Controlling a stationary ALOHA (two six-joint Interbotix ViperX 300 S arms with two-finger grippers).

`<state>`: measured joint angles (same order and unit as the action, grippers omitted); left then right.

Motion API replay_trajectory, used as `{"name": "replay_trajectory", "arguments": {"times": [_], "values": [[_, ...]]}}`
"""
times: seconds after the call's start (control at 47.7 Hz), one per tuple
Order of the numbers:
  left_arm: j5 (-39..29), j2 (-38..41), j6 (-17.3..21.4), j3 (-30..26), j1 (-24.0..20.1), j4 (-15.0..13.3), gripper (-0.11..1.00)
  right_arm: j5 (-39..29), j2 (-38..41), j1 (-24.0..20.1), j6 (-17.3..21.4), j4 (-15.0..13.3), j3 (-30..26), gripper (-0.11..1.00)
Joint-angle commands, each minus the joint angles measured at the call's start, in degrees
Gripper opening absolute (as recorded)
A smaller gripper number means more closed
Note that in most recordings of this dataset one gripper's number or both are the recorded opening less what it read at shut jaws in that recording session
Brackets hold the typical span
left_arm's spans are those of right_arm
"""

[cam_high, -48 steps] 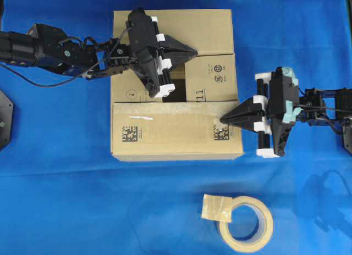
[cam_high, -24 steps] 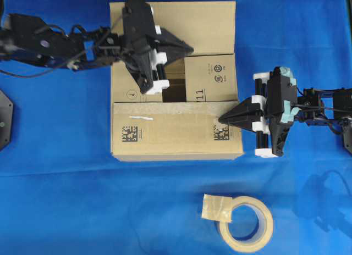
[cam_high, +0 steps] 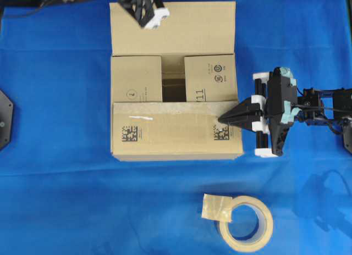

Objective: Close the cardboard box.

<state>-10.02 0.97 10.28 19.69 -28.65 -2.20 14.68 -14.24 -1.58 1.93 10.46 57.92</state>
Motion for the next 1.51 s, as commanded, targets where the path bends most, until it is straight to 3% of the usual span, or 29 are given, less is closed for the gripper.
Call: {"name": "replay_trajectory", "arguments": {"times": [0.0, 0.335, 0.607, 1.047, 1.487], "values": [[-4.9, 1.5, 0.6, -4.4, -1.8, 0.2, 0.00, 0.4, -0.2, 0.2, -0.2, -0.1, -0.5, 0.00], [-16.1, 6.6, 1.0, -9.5, -1.8, 0.2, 0.00, 0.4, -0.2, 0.3, -0.3, -0.2, -0.5, 0.00], [-19.7, 4.7, 1.7, -9.7, 1.3, 0.2, 0.00, 0.6, -0.2, 0.8, -0.3, -0.2, -0.6, 0.00], [-23.1, -2.4, -1.3, -6.5, 7.0, 0.2, 0.00, 1.2, -0.2, 2.1, -0.3, -0.2, -0.5, 0.00], [-21.7, -9.1, -10.8, 3.2, 15.2, 0.1, 0.00, 2.4, -0.2, 2.5, -0.3, -0.2, -0.6, 0.00]]}}
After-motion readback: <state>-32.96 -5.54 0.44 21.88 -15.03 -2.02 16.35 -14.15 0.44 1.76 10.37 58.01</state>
